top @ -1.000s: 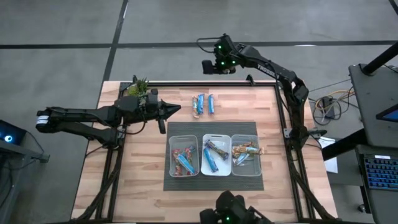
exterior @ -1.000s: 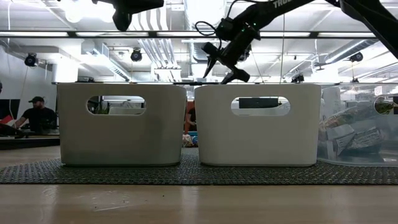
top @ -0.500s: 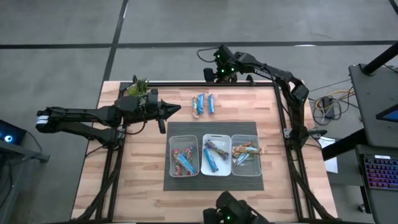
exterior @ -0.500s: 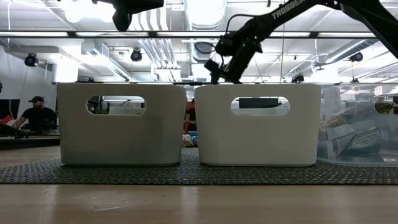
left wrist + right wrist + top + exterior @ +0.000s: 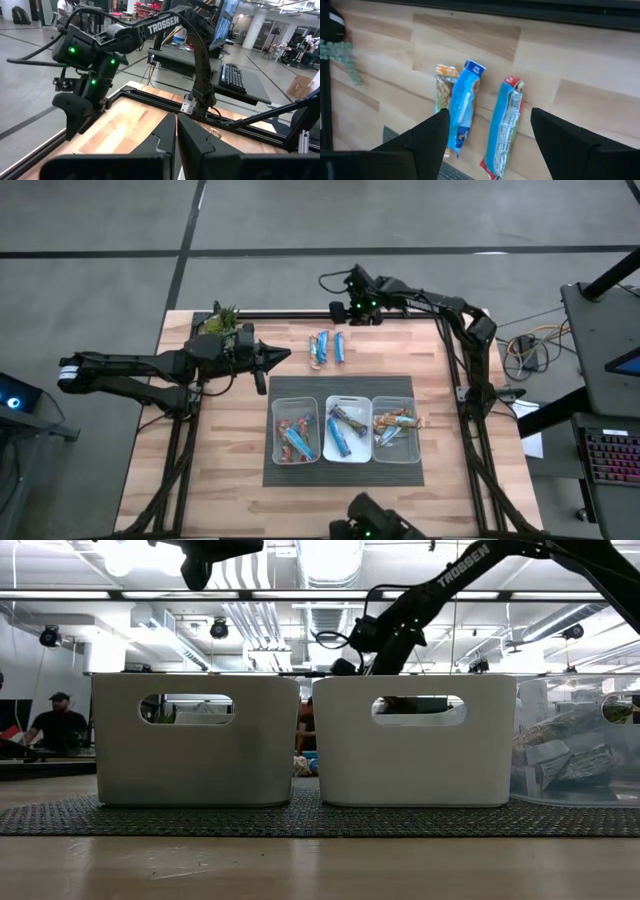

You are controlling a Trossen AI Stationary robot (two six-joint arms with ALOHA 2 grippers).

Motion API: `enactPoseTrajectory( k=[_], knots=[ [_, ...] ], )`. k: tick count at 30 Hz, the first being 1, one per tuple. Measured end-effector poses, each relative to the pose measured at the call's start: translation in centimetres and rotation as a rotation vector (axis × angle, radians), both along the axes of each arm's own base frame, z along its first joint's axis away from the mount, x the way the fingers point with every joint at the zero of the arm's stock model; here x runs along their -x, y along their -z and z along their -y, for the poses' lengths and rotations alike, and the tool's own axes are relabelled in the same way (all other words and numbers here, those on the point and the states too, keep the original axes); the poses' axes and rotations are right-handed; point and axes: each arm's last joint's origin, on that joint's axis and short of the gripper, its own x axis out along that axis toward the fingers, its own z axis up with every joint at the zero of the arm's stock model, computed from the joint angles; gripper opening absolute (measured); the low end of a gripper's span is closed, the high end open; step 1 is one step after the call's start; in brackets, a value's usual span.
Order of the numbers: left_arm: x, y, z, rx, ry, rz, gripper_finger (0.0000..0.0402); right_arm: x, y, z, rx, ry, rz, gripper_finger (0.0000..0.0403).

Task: Pick and place Granola Bars by type
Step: Put the red granola bar into the gray bin

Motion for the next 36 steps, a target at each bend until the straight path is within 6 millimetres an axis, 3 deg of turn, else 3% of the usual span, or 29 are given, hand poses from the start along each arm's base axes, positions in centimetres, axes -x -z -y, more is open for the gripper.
enactPoseTrajectory(
  k=[9, 16, 31, 36],
  knots=[
    [0.0, 0.0, 0.0, 0.001, 0.0, 0.0, 0.0, -1.0, -0.1, -0.8, 0.024, -0.035, 0.035, 0.0264],
    [0.0, 0.0, 0.0, 0.001, 0.0, 0.0, 0.0, -1.7, -1.2, -0.9, 0.052, -0.064, 0.077, 0.0262],
    [0.0, 0.2, 0.0, 0.023, -0.001, -0.012, 0.0, -3.1, -8.5, 0.2, 0.209, -0.098, 0.263, 0.0256],
    [0.0, 0.2, 0.0, 0.023, -0.001, -0.012, 0.0, -3.3, -9.0, 0.4, 0.225, -0.104, 0.275, 0.0246]
  ],
)
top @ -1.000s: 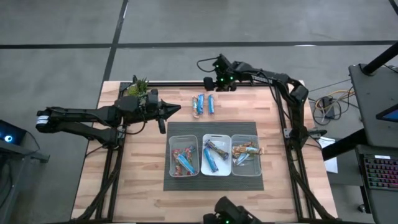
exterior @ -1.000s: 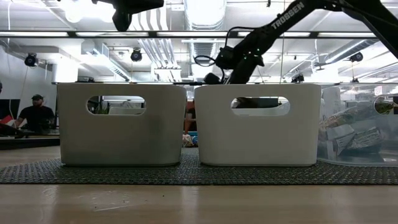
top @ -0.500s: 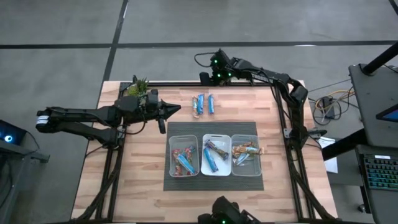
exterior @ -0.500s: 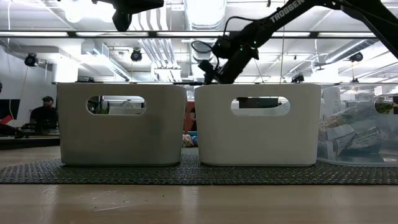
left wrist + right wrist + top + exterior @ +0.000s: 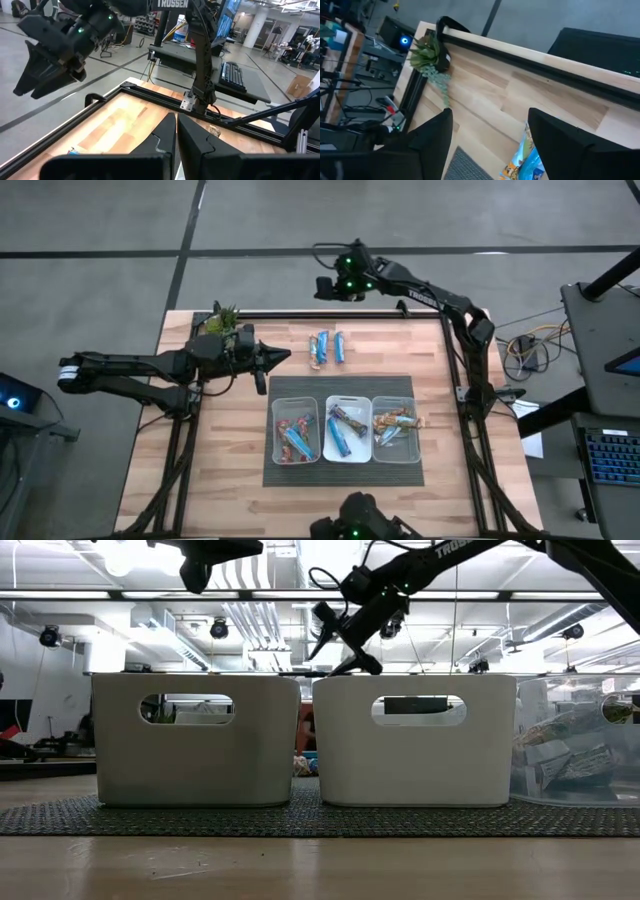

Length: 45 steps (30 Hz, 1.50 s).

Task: Pick and place Granola Bars by type
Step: Put the red granola bar into the gray bin

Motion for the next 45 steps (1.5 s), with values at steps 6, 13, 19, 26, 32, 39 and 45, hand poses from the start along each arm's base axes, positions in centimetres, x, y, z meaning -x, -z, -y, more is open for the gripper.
enactPoseTrajectory(
  k=[6, 13, 19, 26, 32, 39, 45],
  knots=[
    [0.0, 0.0, 0.0, 0.004, 0.0, 0.0, 0.0, -1.2, 1.2, 0.7, -0.052, -0.034, -0.015, 0.0242],
    [0.0, 0.1, 0.0, 0.029, 0.001, -0.008, 0.0, -2.3, 2.2, 1.5, -0.104, -0.062, -0.058, 0.0242],
    [0.0, 0.3, 0.0, 0.033, 0.001, -0.027, 0.0, -2.7, 3.4, 1.8, -0.141, -0.079, -0.149, 0.0242],
    [0.0, 0.4, 0.0, 0.033, 0.001, -0.028, 0.0, -2.8, 6.6, 1.3, -0.247, -0.092, -0.302, 0.0242],
    [0.0, 0.4, 0.0, 0.033, 0.001, -0.035, 0.0, -2.5, 8.8, 0.4, -0.302, -0.081, -0.467, 0.0242],
    [0.1, 0.7, 0.0, 0.033, 0.001, -0.063, 0.0, -1.8, 9.4, 0.0, -0.284, -0.02, -0.621, 0.0242],
    [0.1, 0.8, 0.0, 0.034, 0.001, -0.08, 0.0, -1.8, 9.5, -0.4, -0.26, -0.004, -0.667, 0.0242]
  ],
)
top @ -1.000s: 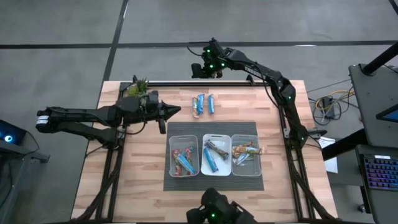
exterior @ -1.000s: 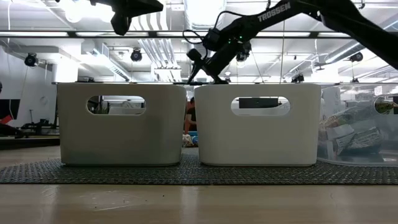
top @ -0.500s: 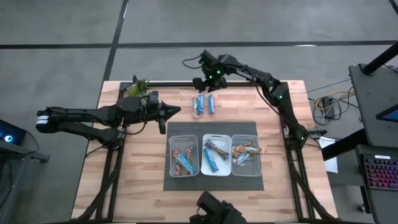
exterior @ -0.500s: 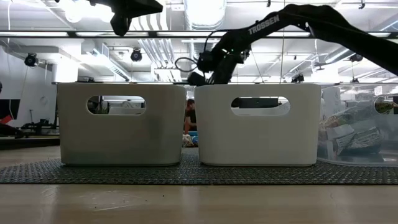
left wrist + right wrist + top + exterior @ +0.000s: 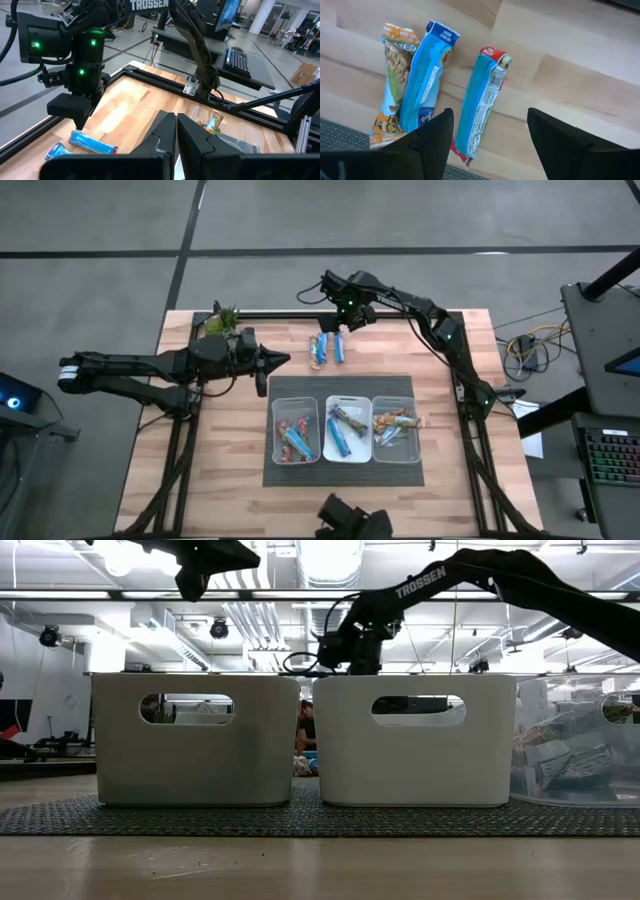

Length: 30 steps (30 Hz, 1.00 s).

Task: Pick and place Granola Bars by type
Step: Put the red granola bar into the gray bin

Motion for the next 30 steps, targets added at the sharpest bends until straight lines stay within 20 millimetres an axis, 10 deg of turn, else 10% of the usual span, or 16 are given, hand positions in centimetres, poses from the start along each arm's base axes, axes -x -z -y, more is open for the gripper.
enactPoseTrajectory(
  k=[30],
  knots=[
    [0.0, 0.0, 0.0, 0.003, 0.0, 0.003, 0.0, -1.1, 0.5, -0.2, -0.011, -0.019, 0.11, 0.0242]
  ],
)
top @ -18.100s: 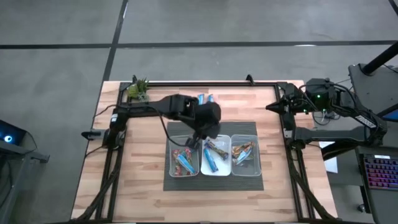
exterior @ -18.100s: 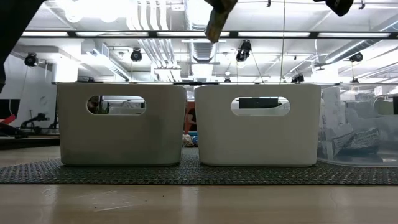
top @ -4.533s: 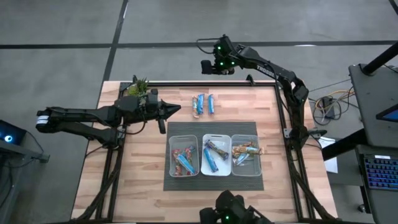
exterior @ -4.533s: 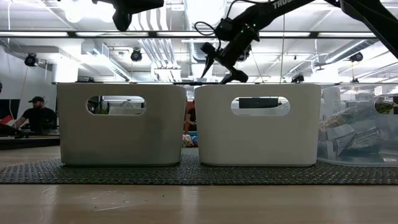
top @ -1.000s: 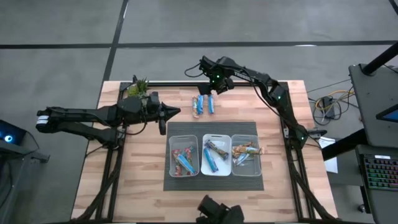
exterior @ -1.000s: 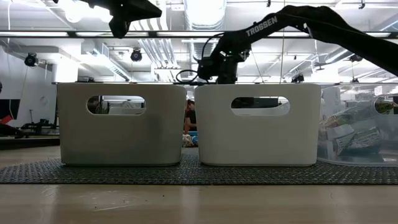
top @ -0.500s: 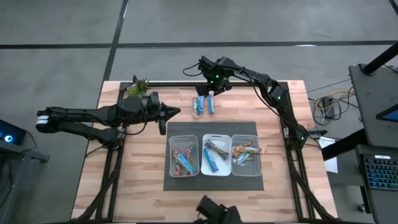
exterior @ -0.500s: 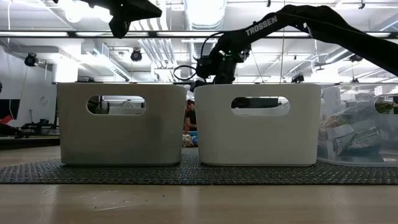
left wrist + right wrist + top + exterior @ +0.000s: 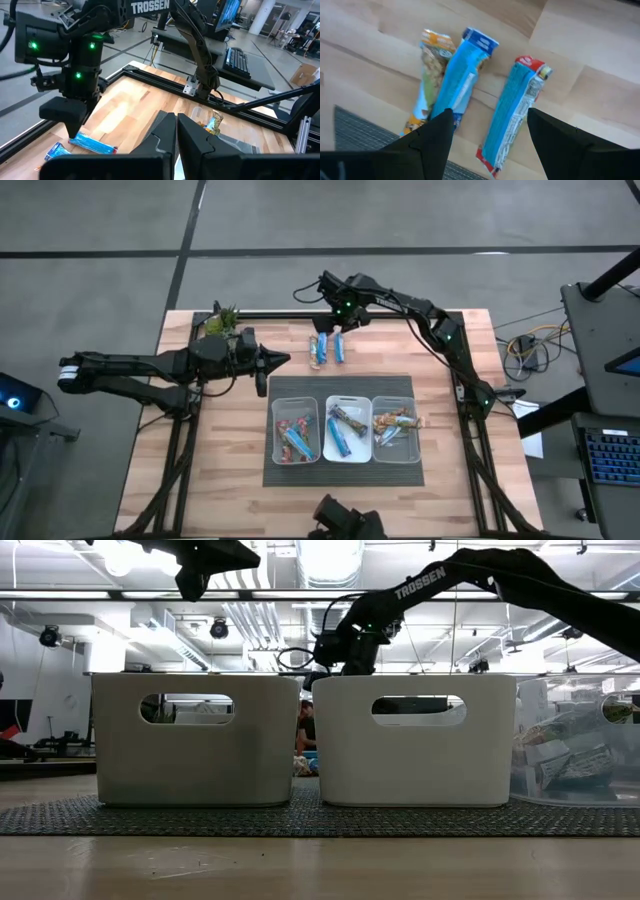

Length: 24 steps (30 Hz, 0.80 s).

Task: Pick and place Granola Bars by type
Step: Put the red granola bar into the gray bin

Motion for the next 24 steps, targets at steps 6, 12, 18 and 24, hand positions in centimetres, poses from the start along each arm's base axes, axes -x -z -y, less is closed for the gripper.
enactPoseTrajectory(
  k=[6, 12, 18, 24],
  knots=[
    [0.0, 0.0, 0.0, 0.014, -0.002, 0.004, 0.0, 0.2, 1.1, -0.2, -0.019, 0.004, -0.026, 0.0242],
    [0.0, 0.0, 0.0, 0.015, -0.003, 0.004, 0.0, 0.5, 2.2, -0.4, -0.024, 0.009, -0.064, 0.0242],
    [0.0, 0.0, 0.0, 0.015, -0.002, 0.004, 0.0, 0.6, 2.4, -0.3, -0.006, 0.014, -0.074, 0.0242],
    [0.0, 0.0, 0.0, 0.015, -0.003, 0.004, 0.0, 0.3, 2.4, -0.1, 0.009, 0.039, -0.052, 0.0242]
  ],
)
